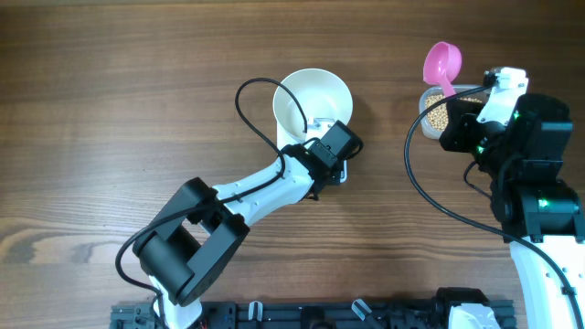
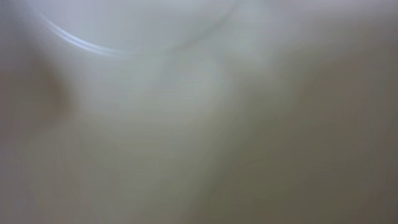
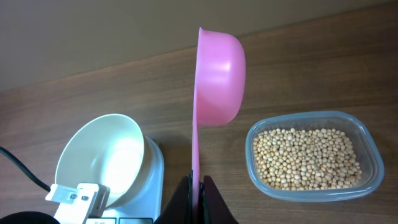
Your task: Scoop item into bowl and weigh 150g on scale
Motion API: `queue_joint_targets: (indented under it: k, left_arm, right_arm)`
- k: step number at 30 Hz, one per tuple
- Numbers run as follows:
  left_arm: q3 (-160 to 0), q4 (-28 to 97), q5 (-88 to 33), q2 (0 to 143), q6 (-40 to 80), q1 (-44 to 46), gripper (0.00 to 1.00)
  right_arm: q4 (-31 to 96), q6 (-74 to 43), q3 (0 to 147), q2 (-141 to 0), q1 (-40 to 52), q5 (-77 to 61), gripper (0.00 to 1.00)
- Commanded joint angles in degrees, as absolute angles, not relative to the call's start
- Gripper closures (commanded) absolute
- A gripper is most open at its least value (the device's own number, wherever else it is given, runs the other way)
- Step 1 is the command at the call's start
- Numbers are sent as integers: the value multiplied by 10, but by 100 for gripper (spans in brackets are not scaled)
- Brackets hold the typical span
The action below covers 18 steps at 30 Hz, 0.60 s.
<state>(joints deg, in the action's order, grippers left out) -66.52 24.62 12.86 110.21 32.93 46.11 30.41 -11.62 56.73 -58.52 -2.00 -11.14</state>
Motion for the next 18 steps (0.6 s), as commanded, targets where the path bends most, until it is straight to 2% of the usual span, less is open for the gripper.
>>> queue_joint_targets:
  k: [1, 18]
  left_arm:
    - [-629, 255, 114, 1173, 339, 459, 96]
    - [-628, 268, 97, 1217, 332, 472, 96]
  right_arm:
    - [296, -106, 575, -587, -22, -121, 96]
    - [288, -105, 575, -587, -22, -128, 96]
